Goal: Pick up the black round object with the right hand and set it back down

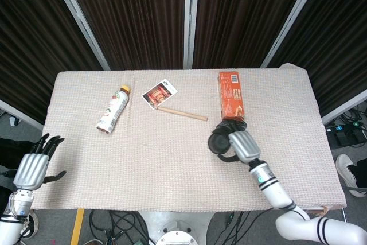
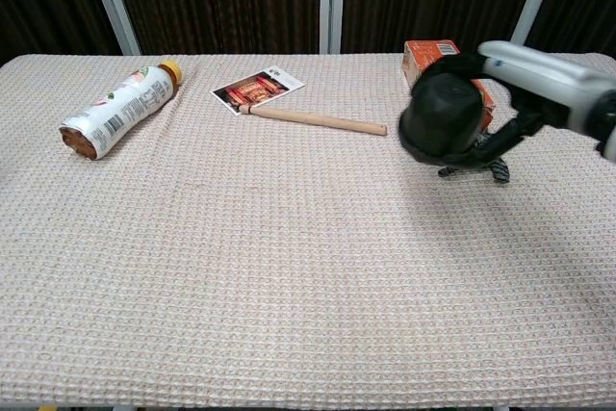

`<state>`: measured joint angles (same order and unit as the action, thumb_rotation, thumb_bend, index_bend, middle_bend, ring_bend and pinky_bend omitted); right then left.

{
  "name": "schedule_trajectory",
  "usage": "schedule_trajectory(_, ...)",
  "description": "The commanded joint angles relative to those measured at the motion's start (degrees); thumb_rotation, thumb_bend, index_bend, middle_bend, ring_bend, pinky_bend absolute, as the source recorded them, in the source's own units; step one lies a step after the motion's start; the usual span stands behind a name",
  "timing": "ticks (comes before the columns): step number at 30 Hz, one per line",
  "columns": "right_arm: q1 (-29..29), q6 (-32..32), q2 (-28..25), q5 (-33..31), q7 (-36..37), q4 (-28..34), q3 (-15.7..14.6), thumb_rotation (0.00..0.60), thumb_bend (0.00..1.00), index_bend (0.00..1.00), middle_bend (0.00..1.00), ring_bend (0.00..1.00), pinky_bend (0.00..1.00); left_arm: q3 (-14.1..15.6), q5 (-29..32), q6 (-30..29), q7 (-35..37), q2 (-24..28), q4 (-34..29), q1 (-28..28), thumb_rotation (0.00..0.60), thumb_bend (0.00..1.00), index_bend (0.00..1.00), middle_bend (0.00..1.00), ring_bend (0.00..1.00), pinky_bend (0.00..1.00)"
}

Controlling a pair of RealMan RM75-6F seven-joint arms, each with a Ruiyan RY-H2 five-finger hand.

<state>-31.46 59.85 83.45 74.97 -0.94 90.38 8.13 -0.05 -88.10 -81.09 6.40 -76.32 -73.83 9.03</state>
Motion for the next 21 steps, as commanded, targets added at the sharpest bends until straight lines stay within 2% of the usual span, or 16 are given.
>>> schedule_trajectory(1,5.7,2.7,-4.8,-2.2,5.3,-3.4,-2.5,0.6,0.2,0.34,0.42,0.02,0.0,0.0,-0.1,0.2,0.1,-0.3,0.3,0.2,0.6,0.12,0.14,0.12,0.0,0.18)
schedule_trajectory(8,6.9,2.8,-2.6,2.2,8.6,-7.2,-5.1,0.6,0.2,0.34,0.42,0.03,0.0,0.1,-0.5,0.0,-0.3,-0.4,0.1,0.3,0.6,0.12,0.14,0.12,0.0,0.18)
schedule_trajectory(21,7.4,1.1,1.7,3.8,13.1,-13.5,-6.0,0.6,0.19,0.33,0.42,0.03,0.0,-0.1,-0.3,-0.7,0.3,-0.3,0.4,0.0,0.6,0.12,0.14,0.12,0.0,0.18)
